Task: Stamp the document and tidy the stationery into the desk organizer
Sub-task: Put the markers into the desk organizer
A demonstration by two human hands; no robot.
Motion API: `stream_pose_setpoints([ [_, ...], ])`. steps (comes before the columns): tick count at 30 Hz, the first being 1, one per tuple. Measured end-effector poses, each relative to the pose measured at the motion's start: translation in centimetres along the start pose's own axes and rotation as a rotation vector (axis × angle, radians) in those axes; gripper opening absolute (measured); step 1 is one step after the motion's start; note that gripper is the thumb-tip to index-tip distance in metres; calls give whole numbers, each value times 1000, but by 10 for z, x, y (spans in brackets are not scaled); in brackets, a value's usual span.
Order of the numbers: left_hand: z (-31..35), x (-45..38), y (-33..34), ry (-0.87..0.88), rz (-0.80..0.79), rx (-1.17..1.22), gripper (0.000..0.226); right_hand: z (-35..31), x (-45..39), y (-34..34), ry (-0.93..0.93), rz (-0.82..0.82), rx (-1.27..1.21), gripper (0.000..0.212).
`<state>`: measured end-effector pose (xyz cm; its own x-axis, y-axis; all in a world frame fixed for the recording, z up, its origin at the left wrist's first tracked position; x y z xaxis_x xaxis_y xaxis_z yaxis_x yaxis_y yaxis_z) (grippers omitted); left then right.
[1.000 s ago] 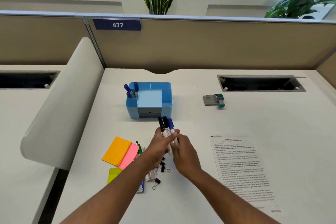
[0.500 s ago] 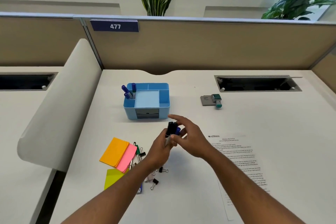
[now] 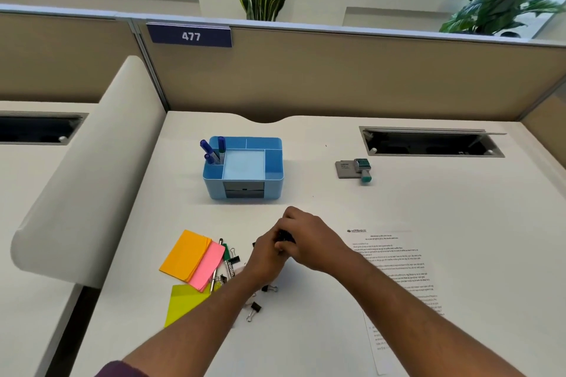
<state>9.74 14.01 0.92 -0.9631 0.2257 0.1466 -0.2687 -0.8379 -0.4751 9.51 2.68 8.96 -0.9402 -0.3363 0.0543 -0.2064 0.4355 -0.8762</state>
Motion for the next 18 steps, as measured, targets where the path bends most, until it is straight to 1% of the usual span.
stream_pose_setpoints([
  [6, -5, -14, -16, 30, -20, 101, 35, 0, -22, -20, -8, 31, -13, 19],
  [8, -5, -22, -31, 60, 25, 88, 50, -4, -36, -35, -20, 88, -27, 18],
  [10, -2, -29, -53, 95, 115, 61, 70, -11, -54, -56, -30, 196, -65, 18],
  [12, 3, -34, -77, 160, 241, 75, 84, -20, -73, -77, -38, 315, -127, 19],
  [14, 6, -39, -102, 225, 399, 74, 84, -32, -94, -92, -73, 390, -161, 18],
  [16, 7, -47, -126, 255, 558, 48, 82, -45, -117, -97, -117, 387, -135, 17],
  [18, 4, -58, -147, 222, 679, 26, 83, -56, -138, -98, -163, 380, -78, 16],
])
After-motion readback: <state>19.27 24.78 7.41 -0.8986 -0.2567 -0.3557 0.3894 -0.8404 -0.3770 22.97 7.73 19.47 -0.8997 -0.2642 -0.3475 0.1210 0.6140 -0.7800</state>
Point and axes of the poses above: each hand's wrist, its own x-axis away from the middle knuckle, its own y-axis out of the palm, z = x × y, the point moved 3 cm from there along -x, towards the middle knuckle, and after that the axes turned 5 degrees about z, right-handed, at the moved point
